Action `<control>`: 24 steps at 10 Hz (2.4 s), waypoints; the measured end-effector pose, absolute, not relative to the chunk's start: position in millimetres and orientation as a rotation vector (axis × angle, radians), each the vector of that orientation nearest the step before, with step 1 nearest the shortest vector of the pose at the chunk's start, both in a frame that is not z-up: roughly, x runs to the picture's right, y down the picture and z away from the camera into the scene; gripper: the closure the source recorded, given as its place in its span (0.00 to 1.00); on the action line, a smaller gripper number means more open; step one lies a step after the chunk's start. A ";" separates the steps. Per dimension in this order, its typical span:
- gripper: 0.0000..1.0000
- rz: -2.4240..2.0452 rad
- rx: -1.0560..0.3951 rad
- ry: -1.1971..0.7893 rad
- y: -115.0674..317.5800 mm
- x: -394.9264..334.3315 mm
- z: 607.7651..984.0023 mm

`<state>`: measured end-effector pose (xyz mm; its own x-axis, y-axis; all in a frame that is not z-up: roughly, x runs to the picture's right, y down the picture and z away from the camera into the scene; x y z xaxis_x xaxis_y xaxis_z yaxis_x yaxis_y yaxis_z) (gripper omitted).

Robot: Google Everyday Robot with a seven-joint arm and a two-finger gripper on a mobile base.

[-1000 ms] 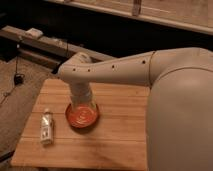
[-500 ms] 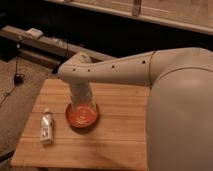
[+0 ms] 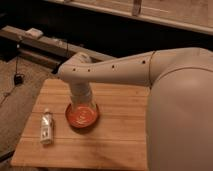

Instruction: Place the bottle in the ceramic bowl

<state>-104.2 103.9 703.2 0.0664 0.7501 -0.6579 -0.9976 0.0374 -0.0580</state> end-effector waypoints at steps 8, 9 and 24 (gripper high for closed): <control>0.35 1.439 -0.591 0.526 103.8 -104.1 703.3; 0.35 1.435 -0.589 0.528 104.0 -104.4 703.1; 0.35 0.964 -0.705 0.419 228.8 -321.6 669.0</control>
